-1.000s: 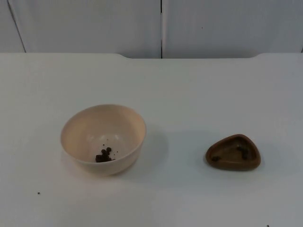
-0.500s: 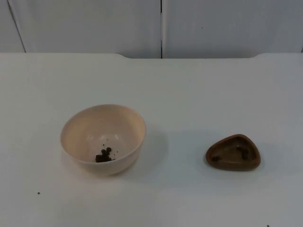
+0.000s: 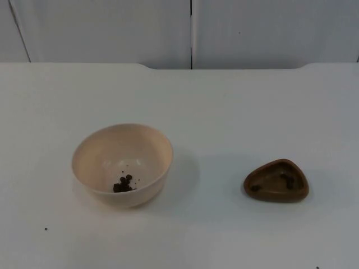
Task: Pick up the bowl with the left hand and pour the coffee beans from the cup into the bowl with the right hand.
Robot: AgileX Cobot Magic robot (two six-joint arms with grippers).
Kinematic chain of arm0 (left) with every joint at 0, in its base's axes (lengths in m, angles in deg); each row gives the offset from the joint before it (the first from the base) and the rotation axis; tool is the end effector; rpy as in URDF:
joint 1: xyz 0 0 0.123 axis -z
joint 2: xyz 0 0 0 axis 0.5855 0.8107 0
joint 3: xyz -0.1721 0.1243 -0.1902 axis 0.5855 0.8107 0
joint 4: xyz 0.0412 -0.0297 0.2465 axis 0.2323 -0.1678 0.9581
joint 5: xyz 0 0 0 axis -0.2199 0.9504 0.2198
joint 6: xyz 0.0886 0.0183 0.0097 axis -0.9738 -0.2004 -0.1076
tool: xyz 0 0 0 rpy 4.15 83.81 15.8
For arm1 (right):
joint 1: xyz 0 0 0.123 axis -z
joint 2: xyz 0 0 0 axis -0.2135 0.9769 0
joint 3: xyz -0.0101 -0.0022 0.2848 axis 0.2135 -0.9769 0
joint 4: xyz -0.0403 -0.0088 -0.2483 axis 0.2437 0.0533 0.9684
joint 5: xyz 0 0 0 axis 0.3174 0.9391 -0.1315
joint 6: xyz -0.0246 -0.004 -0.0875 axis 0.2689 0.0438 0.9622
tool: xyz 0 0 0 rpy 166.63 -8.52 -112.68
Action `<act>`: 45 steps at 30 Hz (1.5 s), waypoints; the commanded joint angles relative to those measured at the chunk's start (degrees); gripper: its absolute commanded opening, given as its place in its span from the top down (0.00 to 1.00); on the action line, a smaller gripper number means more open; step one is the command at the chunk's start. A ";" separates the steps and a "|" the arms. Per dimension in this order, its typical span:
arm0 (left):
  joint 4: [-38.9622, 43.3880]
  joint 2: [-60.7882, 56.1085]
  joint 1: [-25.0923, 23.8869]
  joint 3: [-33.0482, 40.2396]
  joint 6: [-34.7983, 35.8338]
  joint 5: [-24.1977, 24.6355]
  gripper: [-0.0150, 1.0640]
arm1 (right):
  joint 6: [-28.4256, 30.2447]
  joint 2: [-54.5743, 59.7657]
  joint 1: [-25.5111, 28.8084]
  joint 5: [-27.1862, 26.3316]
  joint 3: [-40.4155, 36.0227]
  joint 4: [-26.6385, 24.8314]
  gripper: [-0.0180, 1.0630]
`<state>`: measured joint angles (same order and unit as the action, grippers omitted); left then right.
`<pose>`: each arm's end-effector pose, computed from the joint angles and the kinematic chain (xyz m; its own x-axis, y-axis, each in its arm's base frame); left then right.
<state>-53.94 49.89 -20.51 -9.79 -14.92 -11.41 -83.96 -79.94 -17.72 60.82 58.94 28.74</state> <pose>-0.0058 -0.0039 0.2758 -0.4500 0.1368 -0.8825 0.3202 0.9472 -0.0164 -0.0088 -0.0001 0.2798 -0.4005 -0.2424 -0.8836 -0.5404 0.8413 0.0142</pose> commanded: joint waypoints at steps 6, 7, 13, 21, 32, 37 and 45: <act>-0.04 -0.25 -0.06 0.24 0.35 0.20 0.01 | -0.18 -0.20 0.21 -0.66 -0.23 -0.25 0.01; -0.04 -0.25 -0.06 0.24 0.35 0.20 0.01 | -0.18 -0.20 0.21 -0.66 -0.23 -0.25 0.01; -0.04 -0.25 -0.06 0.24 0.35 0.20 0.01 | -0.18 -0.20 0.21 -0.66 -0.23 -0.25 0.01; -0.04 -0.25 -0.06 0.24 0.35 0.20 0.01 | -0.18 -0.20 0.21 -0.66 -0.23 -0.25 0.01; -0.05 -0.25 0.07 0.24 0.35 0.20 0.01 | -0.18 -0.20 5.69 -0.66 -0.23 -0.25 0.01; -0.05 -0.25 0.07 0.24 0.35 0.20 0.01 | -0.18 -0.20 11.94 -0.66 -0.23 -0.25 0.01; -0.05 -0.25 0.07 0.24 0.35 0.20 0.01 | -0.18 -0.20 21.15 -0.66 -0.23 -0.25 0.01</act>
<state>-53.94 49.89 -20.51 -9.79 -14.92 -11.41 -83.96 -79.94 1.80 60.70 58.94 28.54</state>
